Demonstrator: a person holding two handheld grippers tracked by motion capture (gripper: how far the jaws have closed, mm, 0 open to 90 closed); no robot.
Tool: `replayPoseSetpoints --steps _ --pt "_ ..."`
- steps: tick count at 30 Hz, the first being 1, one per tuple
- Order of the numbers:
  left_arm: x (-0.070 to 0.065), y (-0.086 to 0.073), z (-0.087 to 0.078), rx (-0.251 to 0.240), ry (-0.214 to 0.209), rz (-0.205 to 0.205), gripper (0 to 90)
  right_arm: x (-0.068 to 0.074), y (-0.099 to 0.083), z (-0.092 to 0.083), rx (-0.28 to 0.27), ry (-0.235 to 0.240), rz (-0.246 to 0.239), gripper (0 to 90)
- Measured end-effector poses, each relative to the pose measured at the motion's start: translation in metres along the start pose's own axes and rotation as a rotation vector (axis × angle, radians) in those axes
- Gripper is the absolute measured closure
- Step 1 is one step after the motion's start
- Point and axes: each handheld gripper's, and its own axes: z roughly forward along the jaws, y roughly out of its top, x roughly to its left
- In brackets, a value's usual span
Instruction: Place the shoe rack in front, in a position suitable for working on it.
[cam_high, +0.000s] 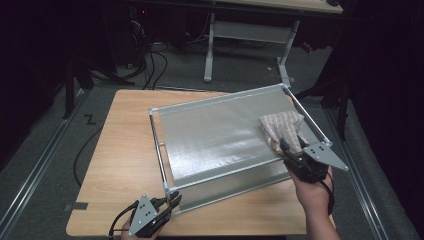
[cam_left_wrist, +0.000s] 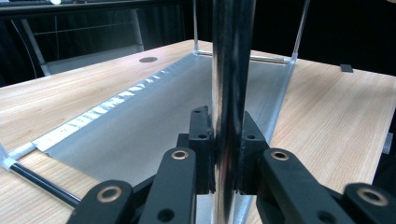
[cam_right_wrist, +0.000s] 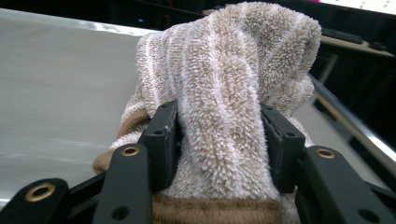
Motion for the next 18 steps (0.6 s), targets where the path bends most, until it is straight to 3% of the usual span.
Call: replayPoseSetpoints --steps 12,18 --pt "-0.001 0.0 0.0 -0.006 0.003 -0.002 80.2 -0.048 -0.005 -0.002 0.02 -0.113 0.044 53.7" --pt "0.0 -0.001 0.0 -0.006 0.0 -0.003 80.2 -0.055 -0.004 -0.001 0.029 -0.125 0.05 54.0"
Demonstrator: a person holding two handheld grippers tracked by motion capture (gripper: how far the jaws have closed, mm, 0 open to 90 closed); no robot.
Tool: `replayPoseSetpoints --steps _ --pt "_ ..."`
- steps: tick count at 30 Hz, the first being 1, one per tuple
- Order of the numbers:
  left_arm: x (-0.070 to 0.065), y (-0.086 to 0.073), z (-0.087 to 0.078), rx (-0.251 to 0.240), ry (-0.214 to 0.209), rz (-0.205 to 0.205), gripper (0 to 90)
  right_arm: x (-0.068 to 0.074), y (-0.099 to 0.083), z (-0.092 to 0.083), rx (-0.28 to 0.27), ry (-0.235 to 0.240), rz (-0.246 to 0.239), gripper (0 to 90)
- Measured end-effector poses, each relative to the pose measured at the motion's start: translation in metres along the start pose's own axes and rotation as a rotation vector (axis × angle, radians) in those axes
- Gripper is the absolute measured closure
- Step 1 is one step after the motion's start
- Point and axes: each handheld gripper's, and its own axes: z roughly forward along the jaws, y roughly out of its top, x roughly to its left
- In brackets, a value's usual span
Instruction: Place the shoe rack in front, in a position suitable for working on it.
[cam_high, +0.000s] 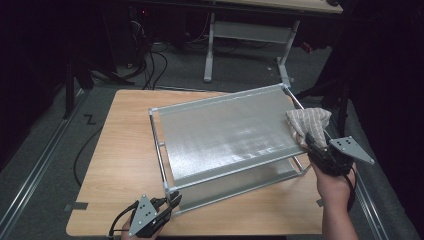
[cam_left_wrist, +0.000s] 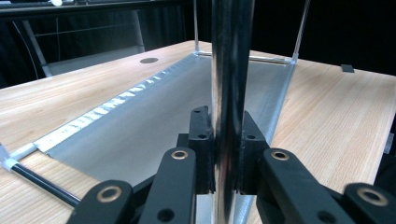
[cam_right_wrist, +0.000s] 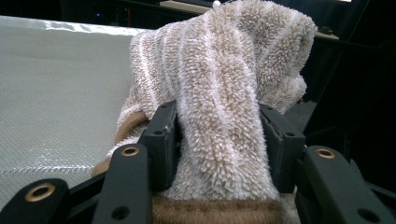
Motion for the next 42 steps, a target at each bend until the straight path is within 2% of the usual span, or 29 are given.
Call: replayPoseSetpoints --steps 15,27,35,42 --pt "0.001 -0.001 0.0 -0.006 -0.009 -0.009 80.3 0.002 -0.003 0.0 -0.004 0.01 0.02 55.5" --pt "0.001 -0.001 0.0 -0.011 -0.012 -0.017 80.3 0.014 -0.001 -0.004 -0.001 0.053 0.015 56.5" --pt "0.001 -0.001 0.0 -0.014 -0.01 -0.016 80.3 0.033 -0.001 -0.011 -0.011 0.109 0.01 56.9" --pt "0.001 -0.001 0.0 -0.014 -0.011 -0.015 80.3 0.069 0.002 -0.018 -0.023 0.196 -0.019 57.9"
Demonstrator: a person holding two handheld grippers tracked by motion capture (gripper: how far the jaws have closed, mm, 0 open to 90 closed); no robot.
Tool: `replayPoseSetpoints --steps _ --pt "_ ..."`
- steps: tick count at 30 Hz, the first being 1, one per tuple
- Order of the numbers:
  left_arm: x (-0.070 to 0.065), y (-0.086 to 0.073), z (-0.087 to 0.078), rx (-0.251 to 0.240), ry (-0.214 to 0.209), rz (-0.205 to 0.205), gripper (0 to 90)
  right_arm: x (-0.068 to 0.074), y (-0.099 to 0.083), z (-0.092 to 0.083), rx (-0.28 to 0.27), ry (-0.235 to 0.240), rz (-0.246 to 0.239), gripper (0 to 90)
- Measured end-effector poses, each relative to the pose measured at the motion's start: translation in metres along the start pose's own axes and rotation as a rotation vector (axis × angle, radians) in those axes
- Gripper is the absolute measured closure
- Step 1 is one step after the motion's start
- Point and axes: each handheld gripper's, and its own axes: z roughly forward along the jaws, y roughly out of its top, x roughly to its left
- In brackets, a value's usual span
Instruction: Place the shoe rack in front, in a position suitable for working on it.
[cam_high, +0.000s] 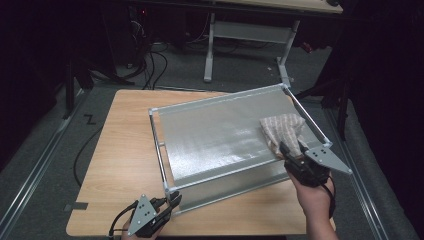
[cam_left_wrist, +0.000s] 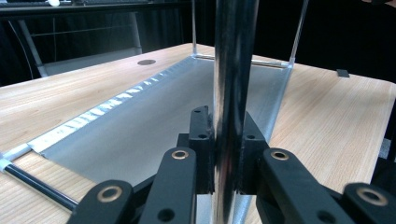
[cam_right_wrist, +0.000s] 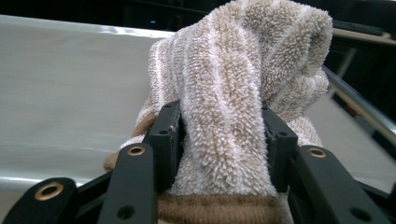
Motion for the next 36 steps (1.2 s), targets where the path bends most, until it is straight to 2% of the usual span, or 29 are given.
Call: replayPoseSetpoints --steps 5,13,18,27,36 --pt "0.0 0.0 0.0 0.001 0.0 -0.001 80.3 0.033 0.002 0.001 -0.015 0.081 -0.022 59.0" --pt "0.0 0.0 0.0 0.0 0.0 0.001 80.4 0.089 0.01 0.005 -0.023 0.222 -0.084 59.9" --pt "0.0 0.0 0.0 0.001 0.0 0.003 80.3 0.118 0.014 0.008 -0.025 0.299 -0.102 60.4" --pt "0.0 0.0 0.0 0.001 0.0 0.004 80.4 0.159 0.021 0.012 -0.031 0.424 -0.131 62.1" --pt "0.0 0.0 0.0 0.002 0.0 0.009 80.4 0.192 0.026 0.011 -0.038 0.527 -0.148 64.3"
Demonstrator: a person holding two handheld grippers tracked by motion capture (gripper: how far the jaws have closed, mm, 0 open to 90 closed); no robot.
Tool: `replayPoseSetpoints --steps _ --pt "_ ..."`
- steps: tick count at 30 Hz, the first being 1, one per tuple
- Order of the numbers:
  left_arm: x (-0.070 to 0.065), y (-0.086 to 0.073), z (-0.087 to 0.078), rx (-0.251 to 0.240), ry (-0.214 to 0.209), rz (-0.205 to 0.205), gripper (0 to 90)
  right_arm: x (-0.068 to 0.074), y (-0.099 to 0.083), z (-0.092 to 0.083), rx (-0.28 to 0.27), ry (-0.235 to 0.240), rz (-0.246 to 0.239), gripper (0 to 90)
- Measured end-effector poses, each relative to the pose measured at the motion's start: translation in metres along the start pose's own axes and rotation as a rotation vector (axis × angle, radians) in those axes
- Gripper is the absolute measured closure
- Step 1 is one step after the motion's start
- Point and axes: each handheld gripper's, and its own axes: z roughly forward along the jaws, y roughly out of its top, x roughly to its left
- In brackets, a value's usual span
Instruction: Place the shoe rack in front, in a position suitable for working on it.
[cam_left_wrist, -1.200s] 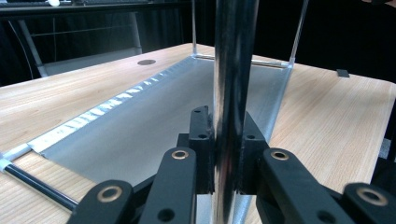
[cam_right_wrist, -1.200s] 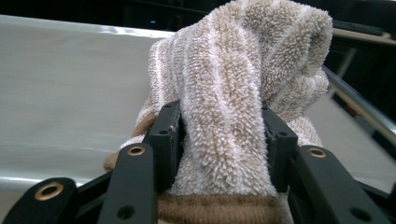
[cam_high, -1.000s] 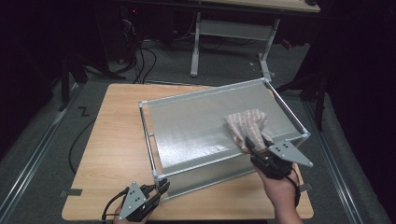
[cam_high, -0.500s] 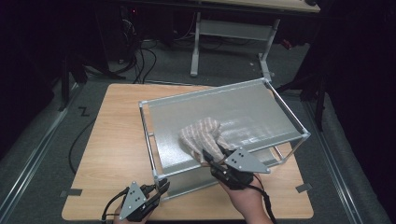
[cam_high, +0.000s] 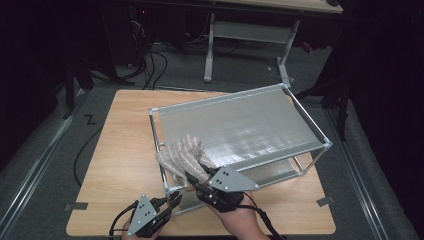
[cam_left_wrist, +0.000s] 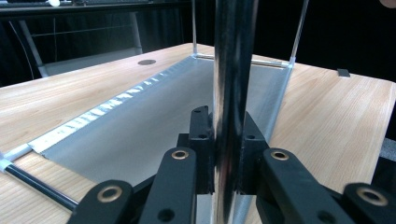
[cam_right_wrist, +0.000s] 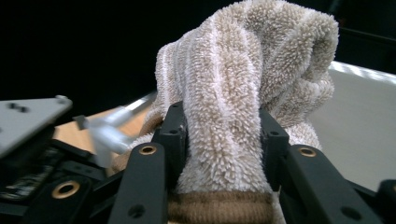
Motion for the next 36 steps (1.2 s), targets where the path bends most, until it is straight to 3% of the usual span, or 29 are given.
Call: replayPoseSetpoints --steps 6,12,17,21,24,26,28,32,36 --pt "0.0 0.0 0.0 -0.001 -0.002 0.001 80.3 0.012 0.002 0.003 -0.037 0.025 -0.021 66.1" --pt "0.0 0.0 0.001 0.0 0.0 0.004 80.3 -0.006 0.004 -0.017 -0.076 -0.044 -0.001 66.8" --pt "0.0 0.001 0.001 0.001 0.0 0.005 80.3 -0.04 -0.004 -0.056 -0.096 -0.175 0.02 66.7" --pt "0.001 0.001 0.001 0.005 0.003 0.003 80.3 -0.07 -0.019 -0.092 -0.099 -0.33 0.027 66.7" --pt "0.002 0.001 0.002 0.001 0.002 -0.005 80.3 -0.089 -0.033 -0.113 -0.075 -0.453 0.03 66.7" --pt "0.005 0.001 0.003 0.006 0.006 -0.014 80.3 -0.102 -0.043 -0.119 -0.048 -0.492 0.048 66.8" --pt "0.008 0.001 0.003 0.009 0.012 -0.019 80.3 -0.109 -0.05 -0.117 -0.022 -0.486 0.072 67.0" --pt "0.021 0.002 -0.001 0.033 0.051 -0.033 80.3 -0.109 -0.052 -0.106 -0.04 -0.452 0.084 67.4" --pt "0.046 0.001 -0.01 0.05 0.12 -0.054 80.3 -0.105 -0.046 -0.086 -0.043 -0.393 0.074 67.3"
